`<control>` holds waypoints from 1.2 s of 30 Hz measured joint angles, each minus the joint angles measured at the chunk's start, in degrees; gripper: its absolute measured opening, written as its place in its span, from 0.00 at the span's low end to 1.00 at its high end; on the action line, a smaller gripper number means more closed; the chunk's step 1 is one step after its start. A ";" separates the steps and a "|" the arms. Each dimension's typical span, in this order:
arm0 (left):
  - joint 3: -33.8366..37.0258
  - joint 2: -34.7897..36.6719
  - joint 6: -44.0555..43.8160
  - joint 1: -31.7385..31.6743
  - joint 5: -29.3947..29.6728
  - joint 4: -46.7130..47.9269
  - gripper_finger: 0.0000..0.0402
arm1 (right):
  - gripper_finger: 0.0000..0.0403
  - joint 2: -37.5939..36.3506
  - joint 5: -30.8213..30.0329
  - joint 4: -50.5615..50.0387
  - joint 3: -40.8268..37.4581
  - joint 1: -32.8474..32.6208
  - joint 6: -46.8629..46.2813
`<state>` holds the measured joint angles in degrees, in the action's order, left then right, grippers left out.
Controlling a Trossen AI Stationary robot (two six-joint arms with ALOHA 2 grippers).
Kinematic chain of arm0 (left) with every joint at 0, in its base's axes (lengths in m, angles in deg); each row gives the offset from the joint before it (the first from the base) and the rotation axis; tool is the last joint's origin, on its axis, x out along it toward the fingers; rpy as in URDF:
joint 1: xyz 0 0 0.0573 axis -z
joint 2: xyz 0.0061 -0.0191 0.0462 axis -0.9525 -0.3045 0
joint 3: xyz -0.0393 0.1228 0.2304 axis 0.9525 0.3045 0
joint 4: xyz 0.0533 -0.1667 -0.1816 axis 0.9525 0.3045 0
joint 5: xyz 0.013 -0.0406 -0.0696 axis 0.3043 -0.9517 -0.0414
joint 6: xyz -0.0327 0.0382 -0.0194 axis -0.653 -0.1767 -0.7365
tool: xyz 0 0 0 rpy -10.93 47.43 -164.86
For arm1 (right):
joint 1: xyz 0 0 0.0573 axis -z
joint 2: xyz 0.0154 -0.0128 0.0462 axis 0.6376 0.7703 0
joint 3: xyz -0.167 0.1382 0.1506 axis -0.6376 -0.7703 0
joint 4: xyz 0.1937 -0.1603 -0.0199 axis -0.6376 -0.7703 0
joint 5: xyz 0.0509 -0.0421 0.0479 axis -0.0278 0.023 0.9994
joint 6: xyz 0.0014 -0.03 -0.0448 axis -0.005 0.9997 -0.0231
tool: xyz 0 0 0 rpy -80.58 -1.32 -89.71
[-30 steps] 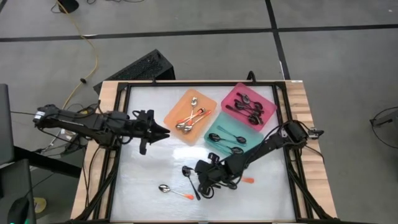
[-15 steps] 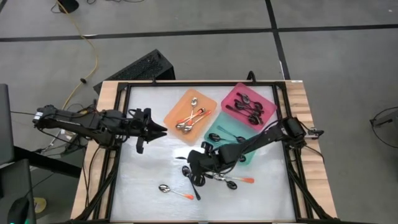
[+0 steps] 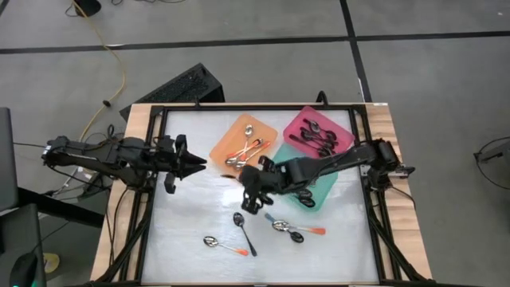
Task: Sort silverware by color (type)
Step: Put the blue spoon into the blue bin
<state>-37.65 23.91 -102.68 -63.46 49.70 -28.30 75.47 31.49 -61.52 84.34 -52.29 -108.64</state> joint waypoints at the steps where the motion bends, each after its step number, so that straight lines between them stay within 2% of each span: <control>1: 0.00 0.28 0.14 0.01 0.36 0.10 0.19 | 0.00 -0.71 0.00 0.22 0.11 0.41 0.00; 11: 0.00 1.21 -0.38 0.01 1.91 1.48 0.19 | 0.00 -6.67 -4.20 -10.42 -0.04 4.34 0.24; 20: 0.00 1.30 -0.55 0.01 6.92 1.60 0.19 | 0.00 -10.58 -5.09 -15.01 -0.17 9.99 8.41; 30: 0.00 1.28 -0.07 0.01 10.14 1.72 0.19 | 0.00 -18.40 -1.35 -11.76 -1.56 20.98 17.90; 36: 0.00 1.25 -0.07 0.01 10.20 2.20 0.19 | 0.00 -26.20 0.02 -8.60 -9.51 28.15 18.19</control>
<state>-37.65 25.16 -102.75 -63.45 59.90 -26.10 49.27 31.51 -70.12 74.83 -24.14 -90.46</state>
